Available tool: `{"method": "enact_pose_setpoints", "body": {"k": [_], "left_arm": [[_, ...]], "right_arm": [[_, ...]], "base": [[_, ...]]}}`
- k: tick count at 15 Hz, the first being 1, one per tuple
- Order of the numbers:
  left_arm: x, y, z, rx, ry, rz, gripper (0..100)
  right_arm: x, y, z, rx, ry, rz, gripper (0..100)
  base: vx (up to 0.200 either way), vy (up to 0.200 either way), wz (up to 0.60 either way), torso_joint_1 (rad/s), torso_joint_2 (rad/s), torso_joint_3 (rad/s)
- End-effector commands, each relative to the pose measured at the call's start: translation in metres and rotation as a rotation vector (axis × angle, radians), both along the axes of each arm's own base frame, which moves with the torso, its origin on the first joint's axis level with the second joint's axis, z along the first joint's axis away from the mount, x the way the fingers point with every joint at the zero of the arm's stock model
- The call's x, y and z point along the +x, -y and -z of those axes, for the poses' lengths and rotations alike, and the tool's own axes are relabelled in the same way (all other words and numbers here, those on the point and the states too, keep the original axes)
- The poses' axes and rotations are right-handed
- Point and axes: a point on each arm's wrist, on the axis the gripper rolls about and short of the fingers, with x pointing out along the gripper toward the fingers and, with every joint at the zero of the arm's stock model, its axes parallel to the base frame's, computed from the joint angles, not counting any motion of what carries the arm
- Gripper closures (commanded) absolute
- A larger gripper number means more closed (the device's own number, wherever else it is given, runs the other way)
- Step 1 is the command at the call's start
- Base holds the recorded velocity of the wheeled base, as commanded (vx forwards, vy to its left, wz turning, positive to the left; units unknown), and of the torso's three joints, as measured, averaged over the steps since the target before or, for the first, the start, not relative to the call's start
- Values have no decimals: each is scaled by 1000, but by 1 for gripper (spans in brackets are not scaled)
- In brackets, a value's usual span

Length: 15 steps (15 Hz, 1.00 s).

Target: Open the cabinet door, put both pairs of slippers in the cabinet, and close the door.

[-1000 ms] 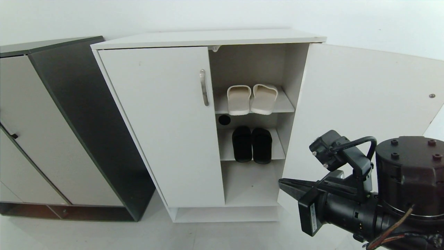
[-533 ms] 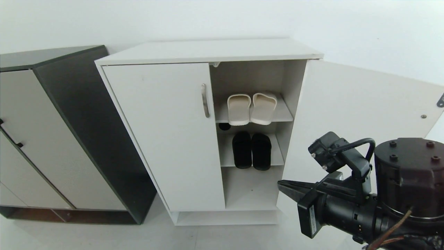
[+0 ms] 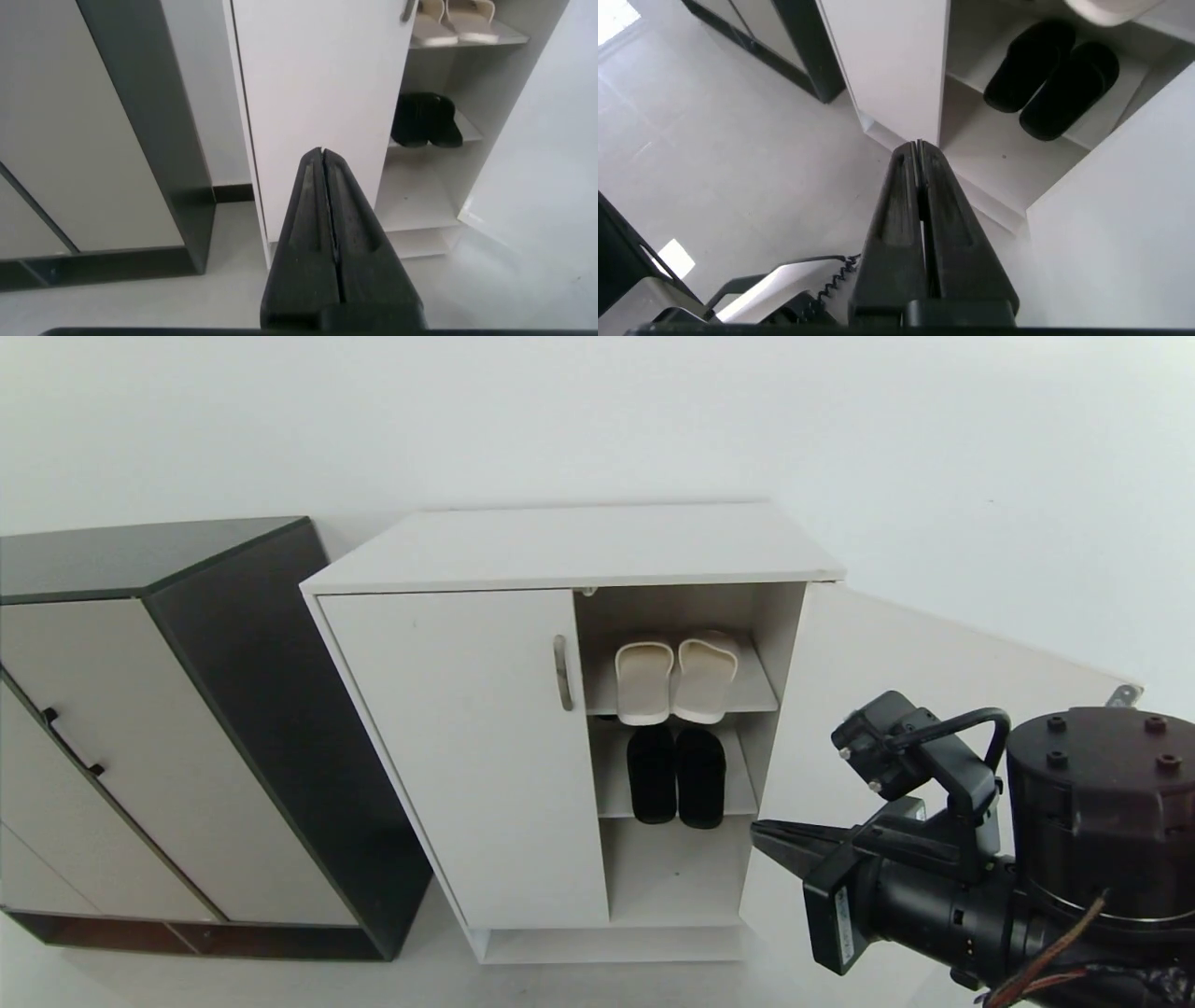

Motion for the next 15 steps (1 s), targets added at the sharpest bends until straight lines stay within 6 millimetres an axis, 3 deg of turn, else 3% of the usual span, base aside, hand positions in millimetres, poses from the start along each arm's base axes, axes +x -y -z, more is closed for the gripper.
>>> {"method": "enact_pose_setpoints", "body": {"k": [1, 15], "left_arm": [[0, 0, 0, 0, 1, 1, 100], [0, 0, 0, 1, 1, 1, 100]], "right_arm": [[0, -1, 0, 2, 1, -2, 100], [-1, 0, 0, 13, -1, -21, 100]], "base": [[0, 0, 0, 168, -476, -305], [0, 0, 0, 209, -518, -308]]}}
